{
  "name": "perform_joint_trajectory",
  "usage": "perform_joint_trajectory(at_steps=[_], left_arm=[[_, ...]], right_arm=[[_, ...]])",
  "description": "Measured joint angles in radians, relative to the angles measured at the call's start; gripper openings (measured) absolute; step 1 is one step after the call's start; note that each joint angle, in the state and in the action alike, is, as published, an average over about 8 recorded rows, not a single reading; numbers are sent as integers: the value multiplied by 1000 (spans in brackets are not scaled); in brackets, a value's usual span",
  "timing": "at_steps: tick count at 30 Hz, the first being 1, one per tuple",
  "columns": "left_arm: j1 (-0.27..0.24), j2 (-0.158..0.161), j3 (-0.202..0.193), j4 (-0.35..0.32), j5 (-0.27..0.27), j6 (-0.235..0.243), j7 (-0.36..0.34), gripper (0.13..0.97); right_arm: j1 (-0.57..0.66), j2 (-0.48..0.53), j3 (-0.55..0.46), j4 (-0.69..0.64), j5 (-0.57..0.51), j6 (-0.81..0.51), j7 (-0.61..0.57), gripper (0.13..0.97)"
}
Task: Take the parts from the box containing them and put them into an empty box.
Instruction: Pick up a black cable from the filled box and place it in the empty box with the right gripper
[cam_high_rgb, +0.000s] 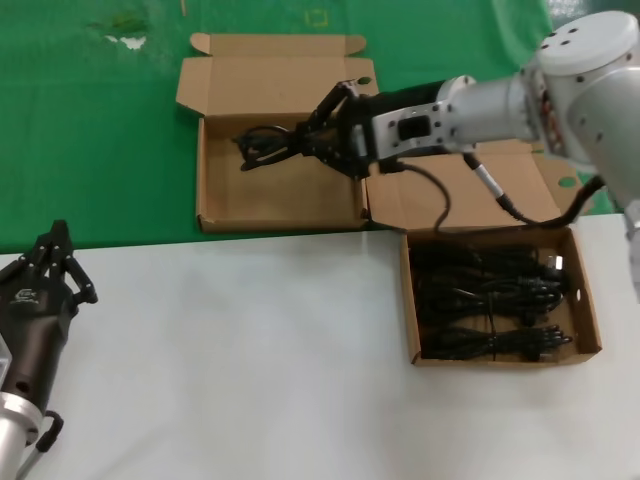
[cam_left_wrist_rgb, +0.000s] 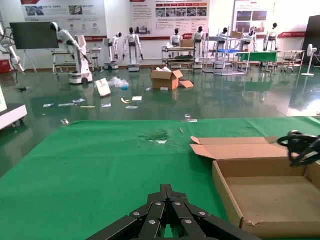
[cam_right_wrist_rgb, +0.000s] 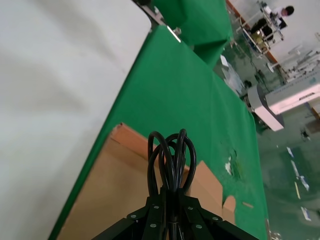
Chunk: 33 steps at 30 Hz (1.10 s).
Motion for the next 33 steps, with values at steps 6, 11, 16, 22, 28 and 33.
perform_joint_trajectory(at_steps=[6,11,16,22,28,33], left_arm=[[0,0,0,0,0,0,0,140],[0,0,0,0,0,0,0,140],[0,0,0,0,0,0,0,140],[0,0,0,0,0,0,0,140],[0,0,0,0,0,0,0,140],[0,0,0,0,0,0,0,140]], right_arm=[[-18,-39,4,-5,-3,96,-14,169],[-41,-64,6,-7,-7,172,-27,169],[-65,-82,6,-8,-9,231,-44,169],[-93,-95,-35,5,49,272,-75,169],[-115,-100,-175,31,206,297,-99,169],[-125,-100,-309,47,350,318,-114,169]])
